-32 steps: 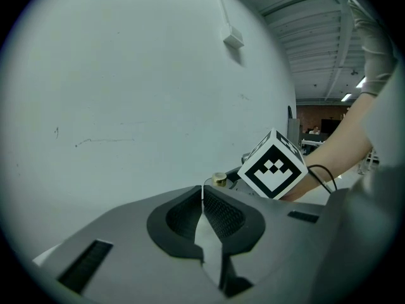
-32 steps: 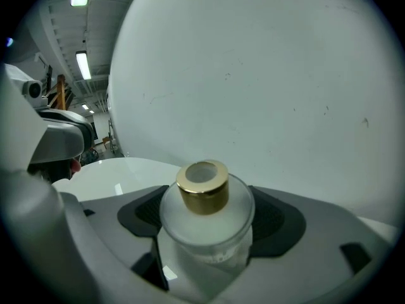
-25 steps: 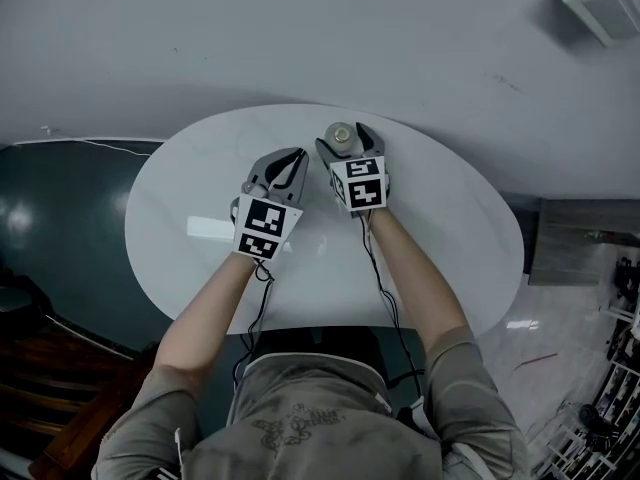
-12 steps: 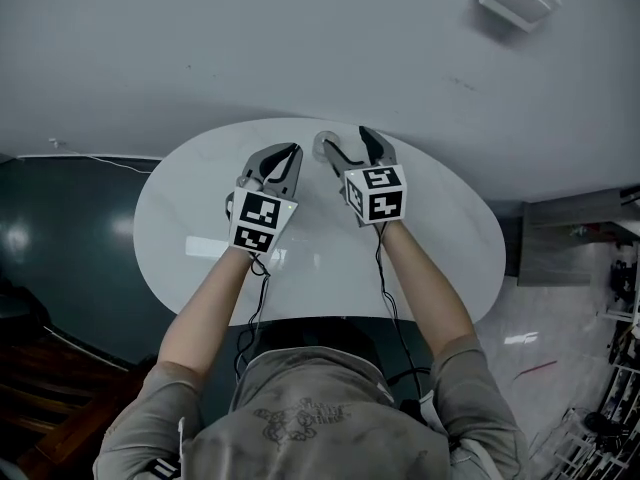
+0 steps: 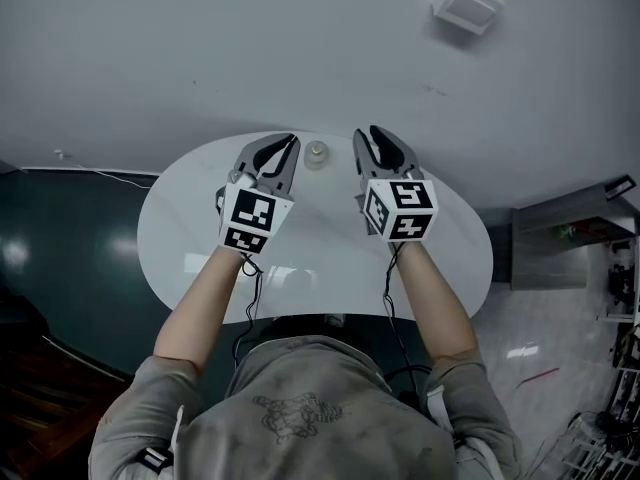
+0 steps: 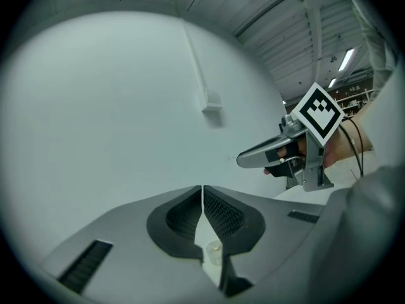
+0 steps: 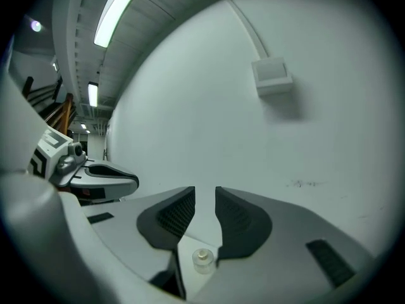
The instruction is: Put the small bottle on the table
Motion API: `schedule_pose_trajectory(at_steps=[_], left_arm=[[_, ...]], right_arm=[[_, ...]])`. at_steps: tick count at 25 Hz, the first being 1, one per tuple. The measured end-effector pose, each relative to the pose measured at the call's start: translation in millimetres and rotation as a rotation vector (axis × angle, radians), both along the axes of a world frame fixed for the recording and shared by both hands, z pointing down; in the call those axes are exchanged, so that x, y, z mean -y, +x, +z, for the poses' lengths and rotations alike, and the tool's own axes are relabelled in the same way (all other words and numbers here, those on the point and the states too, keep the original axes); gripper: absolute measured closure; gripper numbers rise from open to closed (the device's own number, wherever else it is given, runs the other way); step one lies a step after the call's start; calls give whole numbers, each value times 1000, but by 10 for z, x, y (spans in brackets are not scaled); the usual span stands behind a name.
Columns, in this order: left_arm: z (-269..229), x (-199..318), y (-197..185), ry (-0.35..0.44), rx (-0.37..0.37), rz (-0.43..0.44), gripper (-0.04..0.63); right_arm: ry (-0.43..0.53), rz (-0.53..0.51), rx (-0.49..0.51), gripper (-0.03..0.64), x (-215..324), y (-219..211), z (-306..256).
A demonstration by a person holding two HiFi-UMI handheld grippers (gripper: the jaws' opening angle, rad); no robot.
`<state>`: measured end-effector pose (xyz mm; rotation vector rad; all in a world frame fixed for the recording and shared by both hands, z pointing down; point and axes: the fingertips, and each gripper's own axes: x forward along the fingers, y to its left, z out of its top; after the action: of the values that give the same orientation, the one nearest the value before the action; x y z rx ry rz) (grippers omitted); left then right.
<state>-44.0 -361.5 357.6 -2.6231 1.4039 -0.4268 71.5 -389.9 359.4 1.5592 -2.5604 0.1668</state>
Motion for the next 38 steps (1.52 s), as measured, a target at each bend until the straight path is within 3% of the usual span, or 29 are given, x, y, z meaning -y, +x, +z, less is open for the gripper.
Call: schedule_pose_trajectory(at_steps=[7,11,18,21,25,30,38], left_arm=[[-507,-350,144,77,-26,35,572],[-649,-571,208,90,-29,60,572],[-857,-928,253,133,-84,53,572],[-905,-1085,297,119,-114,55,572],[-875,-1241,397,114,-91,70,572],[-716,-1384,519,37,-128,103,572],[-397,-1535,666,-21,-97,129,572]], right_arm=[[98,-20,54,552,-500,174,-676],[169,-45,37,560,-882,206,-972],[227,-98,21,575,-1386,240,-1149],[220,-112,1,577,-1561,257,-1164],[191,-132,9,578,-1749,320,-1141],[159,-139,-18,578,-1874,401,-967],[134,-125,-76,581,-1948,460,-605]])
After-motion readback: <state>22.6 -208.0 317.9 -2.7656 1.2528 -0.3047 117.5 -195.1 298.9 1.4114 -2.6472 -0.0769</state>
